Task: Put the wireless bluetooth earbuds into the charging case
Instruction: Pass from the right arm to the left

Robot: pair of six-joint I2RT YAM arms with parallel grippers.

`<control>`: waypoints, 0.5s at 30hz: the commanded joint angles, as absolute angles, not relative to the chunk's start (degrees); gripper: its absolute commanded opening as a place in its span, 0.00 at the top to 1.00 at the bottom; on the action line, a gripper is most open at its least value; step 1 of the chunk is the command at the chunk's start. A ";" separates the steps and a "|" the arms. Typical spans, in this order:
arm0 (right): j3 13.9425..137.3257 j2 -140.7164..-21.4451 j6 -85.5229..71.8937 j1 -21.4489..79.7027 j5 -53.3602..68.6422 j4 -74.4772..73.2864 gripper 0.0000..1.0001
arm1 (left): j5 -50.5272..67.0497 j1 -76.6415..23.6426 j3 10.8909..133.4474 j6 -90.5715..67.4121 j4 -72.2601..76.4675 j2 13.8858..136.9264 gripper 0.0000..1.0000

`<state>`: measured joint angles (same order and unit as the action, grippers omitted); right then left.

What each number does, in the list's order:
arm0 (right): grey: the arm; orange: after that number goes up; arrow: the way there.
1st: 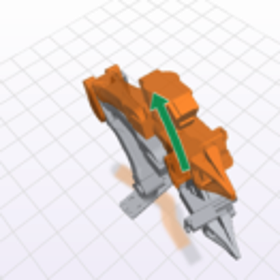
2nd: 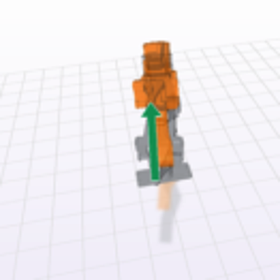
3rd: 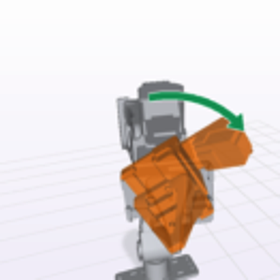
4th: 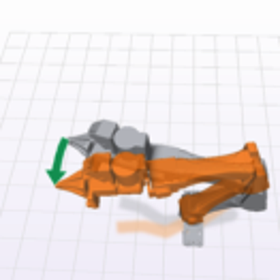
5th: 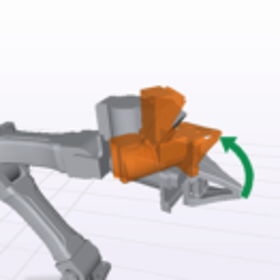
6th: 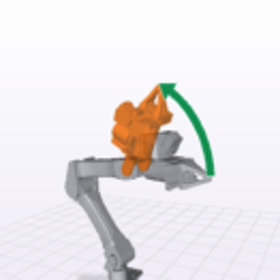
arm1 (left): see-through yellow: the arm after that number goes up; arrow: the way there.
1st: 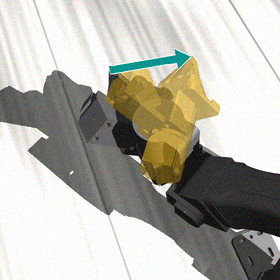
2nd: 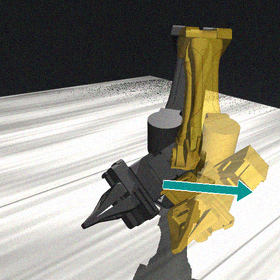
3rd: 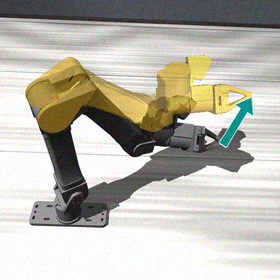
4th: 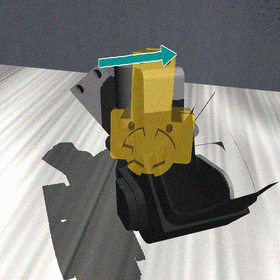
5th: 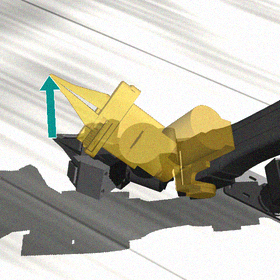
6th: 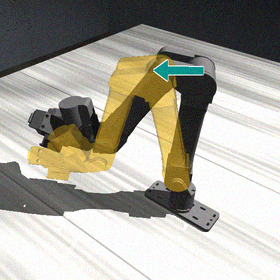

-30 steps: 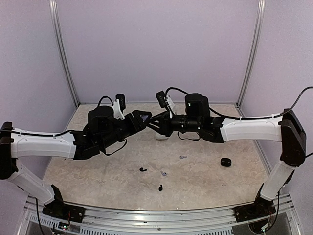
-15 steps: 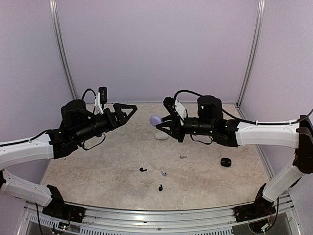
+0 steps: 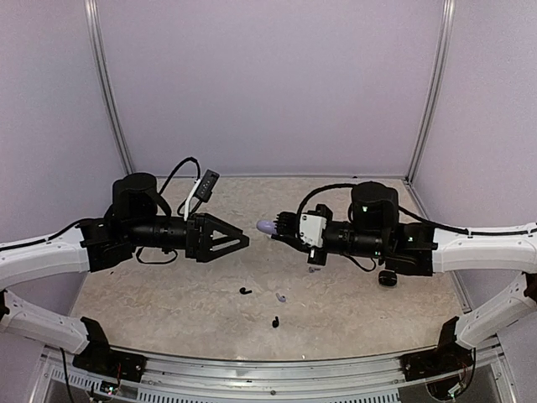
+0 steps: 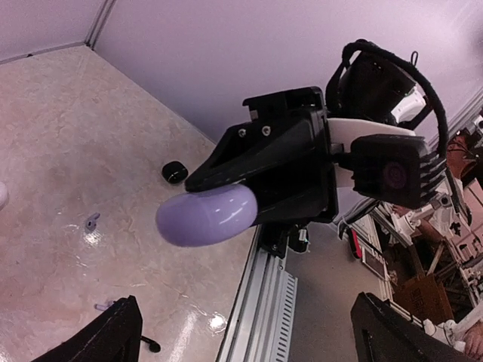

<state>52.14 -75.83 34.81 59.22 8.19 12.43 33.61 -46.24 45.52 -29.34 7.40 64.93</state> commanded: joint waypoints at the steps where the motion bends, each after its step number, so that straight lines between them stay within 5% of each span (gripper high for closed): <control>1: 49.99 -73.83 42.76 63.29 -1.52 11.45 0.91 | 33.62 -50.10 49.80 -23.96 5.98 67.06 0.05; 15: 47.98 -72.76 45.04 68.02 -7.55 11.31 0.90 | 24.91 -52.46 56.25 -21.59 1.43 74.44 0.22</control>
<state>48.66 -74.19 44.38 67.07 -5.61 11.81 27.00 -51.90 53.56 -23.33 3.75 73.10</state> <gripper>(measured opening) 0.207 0.794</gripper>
